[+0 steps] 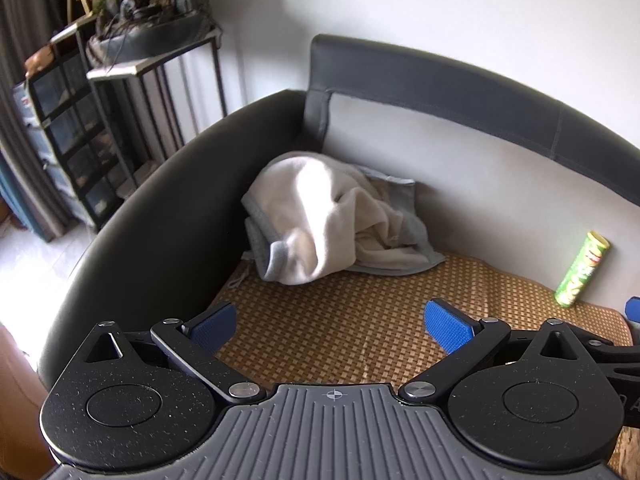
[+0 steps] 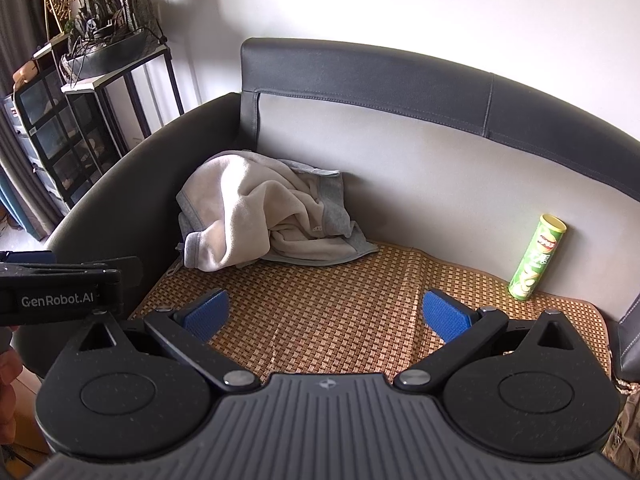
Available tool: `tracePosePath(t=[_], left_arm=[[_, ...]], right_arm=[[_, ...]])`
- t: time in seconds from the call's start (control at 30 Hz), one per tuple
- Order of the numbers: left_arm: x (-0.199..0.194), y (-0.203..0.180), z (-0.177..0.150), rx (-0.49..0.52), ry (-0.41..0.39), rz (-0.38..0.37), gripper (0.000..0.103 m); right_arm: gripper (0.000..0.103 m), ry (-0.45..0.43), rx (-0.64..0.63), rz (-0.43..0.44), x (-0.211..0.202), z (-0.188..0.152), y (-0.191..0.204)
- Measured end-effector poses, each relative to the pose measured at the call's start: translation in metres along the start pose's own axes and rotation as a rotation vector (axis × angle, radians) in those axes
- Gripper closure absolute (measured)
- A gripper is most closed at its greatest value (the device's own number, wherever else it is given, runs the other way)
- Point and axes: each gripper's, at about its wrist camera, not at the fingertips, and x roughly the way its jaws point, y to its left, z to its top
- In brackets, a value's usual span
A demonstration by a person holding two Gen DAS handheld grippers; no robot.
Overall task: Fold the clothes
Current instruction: 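Grasp the grey hoodie hem with the left gripper and lift it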
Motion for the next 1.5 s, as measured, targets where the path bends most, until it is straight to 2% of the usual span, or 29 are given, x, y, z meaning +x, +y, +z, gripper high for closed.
tracePosePath(t=[0.17, 0.3, 0.4, 0.57, 0.7, 0.8, 0.9, 1.03, 1.13, 1.17, 1.2, 1.23, 1.27, 1.3, 1.33, 1.37, 1.4, 1.5], left_arm=[[0.033, 0.013, 0.008, -0.033, 0.049, 0.049, 0.0], [0.086, 0.038, 0.022, -0.009, 0.124, 0.019, 0.0], [0.135, 0.059, 0.038, -0.005, 0.17, 0.016, 0.0], [0.217, 0.09, 0.057, -0.009, 0.159, -0.004, 0.0], [0.274, 0.103, 0.066, -0.048, 0.133, -0.045, 0.0], [0.307, 0.103, 0.072, -0.01, 0.157, -0.063, 0.001], [0.333, 0.102, 0.072, 0.057, 0.121, -0.043, 0.001], [0.377, 0.108, 0.07, 0.054, 0.194, -0.076, 0.006], [0.405, 0.113, 0.066, 0.038, 0.218, -0.129, 0.013], [0.414, 0.114, 0.065, 0.033, 0.229, -0.15, 0.019], [0.422, 0.116, 0.064, 0.016, 0.257, -0.18, 0.031], [0.43, 0.118, 0.062, -0.009, 0.286, -0.228, 0.039], [0.435, 0.119, 0.061, -0.031, 0.298, -0.233, 0.048], [0.44, 0.121, 0.059, -0.053, 0.308, -0.237, 0.057], [0.443, 0.121, 0.057, -0.057, 0.313, -0.238, 0.064], [0.442, 0.121, 0.056, -0.057, 0.313, -0.259, 0.076], [0.44, 0.121, 0.056, -0.06, 0.307, -0.285, 0.081], [0.419, 0.12, 0.056, -0.058, 0.271, -0.321, 0.087]], right_arm=[[0.0, 0.042, -0.024, 0.056, 0.025, 0.009, -0.002], [0.0, 0.083, 0.028, 0.049, 0.064, 0.024, 0.004], [0.0, 0.111, 0.094, 0.061, 0.105, 0.038, 0.013], [0.0, 0.12, 0.152, 0.072, 0.186, 0.063, 0.036], [0.0, 0.118, 0.127, 0.054, 0.257, 0.081, 0.052], [0.0, 0.133, 0.109, 0.049, 0.31, 0.094, 0.06], [0.0, 0.137, 0.119, 0.063, 0.352, 0.103, 0.067], [0.0, 0.154, 0.075, 0.126, 0.392, 0.104, 0.087], [0.0, 0.174, 0.057, 0.124, 0.422, 0.103, 0.098], [0.003, 0.189, 0.054, 0.124, 0.432, 0.101, 0.1], [0.006, 0.204, 0.057, 0.138, 0.44, 0.099, 0.1], [0.022, 0.22, 0.064, 0.16, 0.447, 0.098, 0.1], [0.033, 0.243, 0.077, 0.19, 0.452, 0.095, 0.099], [0.059, 0.267, 0.09, 0.219, 0.455, 0.093, 0.098], [0.076, 0.289, 0.103, 0.242, 0.458, 0.092, 0.097], [0.084, 0.301, 0.102, 0.256, 0.459, 0.091, 0.096], [0.086, 0.306, 0.092, 0.262, 0.457, 0.09, 0.097], [0.092, 0.289, 0.042, 0.281, 0.443, 0.091, 0.102]])
